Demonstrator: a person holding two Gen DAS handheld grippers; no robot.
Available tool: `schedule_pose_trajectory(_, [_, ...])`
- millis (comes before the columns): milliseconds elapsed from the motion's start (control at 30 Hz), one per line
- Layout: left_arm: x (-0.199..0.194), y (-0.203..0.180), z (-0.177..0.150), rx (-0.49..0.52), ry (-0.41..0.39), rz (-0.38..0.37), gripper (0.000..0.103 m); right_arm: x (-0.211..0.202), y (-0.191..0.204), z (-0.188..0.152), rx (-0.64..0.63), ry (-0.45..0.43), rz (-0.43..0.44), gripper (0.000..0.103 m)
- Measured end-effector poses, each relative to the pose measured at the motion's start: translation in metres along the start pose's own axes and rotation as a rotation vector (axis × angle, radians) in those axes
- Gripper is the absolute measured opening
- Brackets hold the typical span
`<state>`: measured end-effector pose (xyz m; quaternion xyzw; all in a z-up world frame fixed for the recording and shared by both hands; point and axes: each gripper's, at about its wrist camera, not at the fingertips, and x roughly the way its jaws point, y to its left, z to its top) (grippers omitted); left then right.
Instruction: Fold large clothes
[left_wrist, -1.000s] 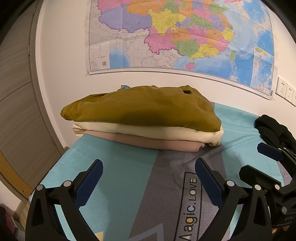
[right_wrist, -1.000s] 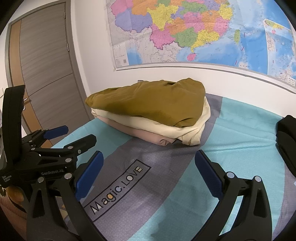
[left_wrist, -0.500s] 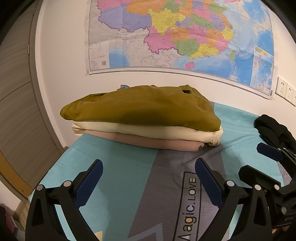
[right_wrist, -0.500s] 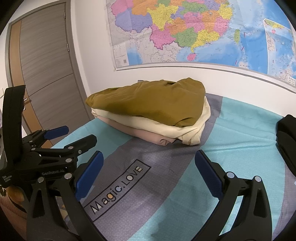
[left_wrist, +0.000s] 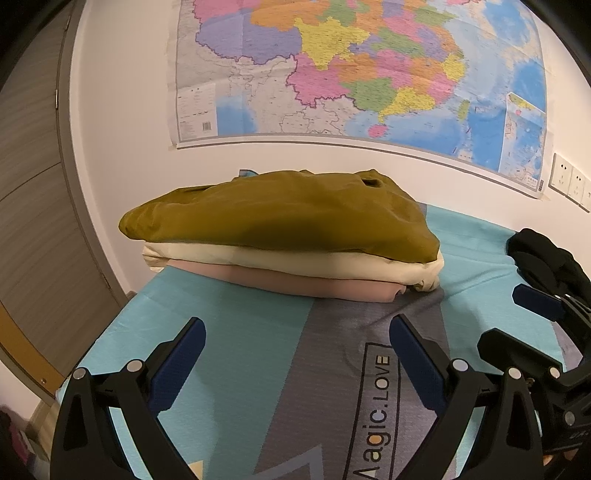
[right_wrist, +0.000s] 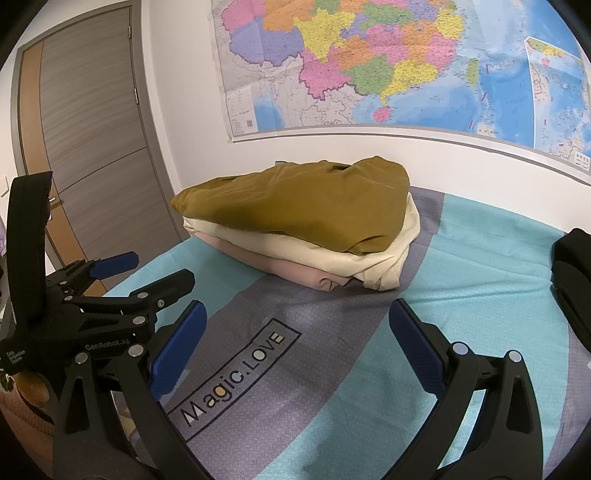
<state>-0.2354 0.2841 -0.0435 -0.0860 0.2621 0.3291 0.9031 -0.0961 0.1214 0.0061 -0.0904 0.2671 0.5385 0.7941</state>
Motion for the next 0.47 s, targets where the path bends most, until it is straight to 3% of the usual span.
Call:
schedule_pose_trajectory(167, [-0.002,-0.006,-0.001,0.022,-0.02,-0.011,0.096,-0.002,-0.005,0.0,0.009,-0.003,-0.001,0.097])
schedule_pose_trajectory(467, [0.015,-0.032,0.001,0.025,0.051,-0.094,0.096,-0.016,-0.028,-0.006,0.058,-0.02,-0.055,0.097])
